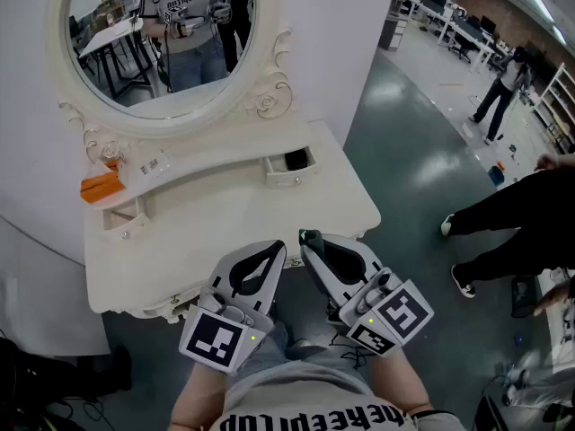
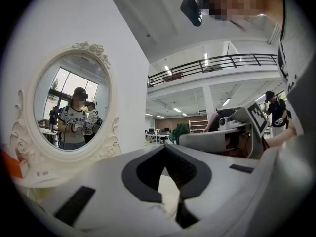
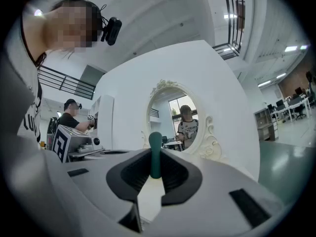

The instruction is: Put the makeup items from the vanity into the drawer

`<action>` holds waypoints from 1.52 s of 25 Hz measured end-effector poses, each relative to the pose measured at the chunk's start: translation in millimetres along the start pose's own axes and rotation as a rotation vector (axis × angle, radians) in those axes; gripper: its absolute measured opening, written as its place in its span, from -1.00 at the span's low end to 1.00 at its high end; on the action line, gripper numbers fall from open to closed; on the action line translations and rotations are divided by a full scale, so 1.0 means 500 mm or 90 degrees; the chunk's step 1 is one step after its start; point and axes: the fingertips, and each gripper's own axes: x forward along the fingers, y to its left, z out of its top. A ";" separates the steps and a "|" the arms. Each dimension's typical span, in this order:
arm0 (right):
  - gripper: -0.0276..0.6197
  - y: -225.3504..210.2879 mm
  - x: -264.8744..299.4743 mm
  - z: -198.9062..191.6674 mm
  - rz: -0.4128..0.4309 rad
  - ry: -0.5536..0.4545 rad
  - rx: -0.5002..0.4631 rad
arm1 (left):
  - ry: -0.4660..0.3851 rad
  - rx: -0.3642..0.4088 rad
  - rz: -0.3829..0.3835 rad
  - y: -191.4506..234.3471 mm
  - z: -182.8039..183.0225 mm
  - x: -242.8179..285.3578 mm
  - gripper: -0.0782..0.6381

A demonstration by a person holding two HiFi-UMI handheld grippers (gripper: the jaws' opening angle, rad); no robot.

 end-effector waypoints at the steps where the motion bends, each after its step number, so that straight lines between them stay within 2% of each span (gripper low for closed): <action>1: -0.72 0.000 -0.001 0.000 0.000 0.000 0.000 | 0.000 -0.001 0.000 -0.002 0.000 0.000 -0.74; 19: -0.72 -0.041 0.054 0.005 -0.002 0.006 -0.004 | 0.002 -0.005 -0.008 0.050 0.005 0.043 -0.74; 38: -0.71 -0.159 0.180 -0.006 -0.032 0.009 0.028 | 0.010 -0.014 -0.032 0.183 -0.008 0.153 -0.74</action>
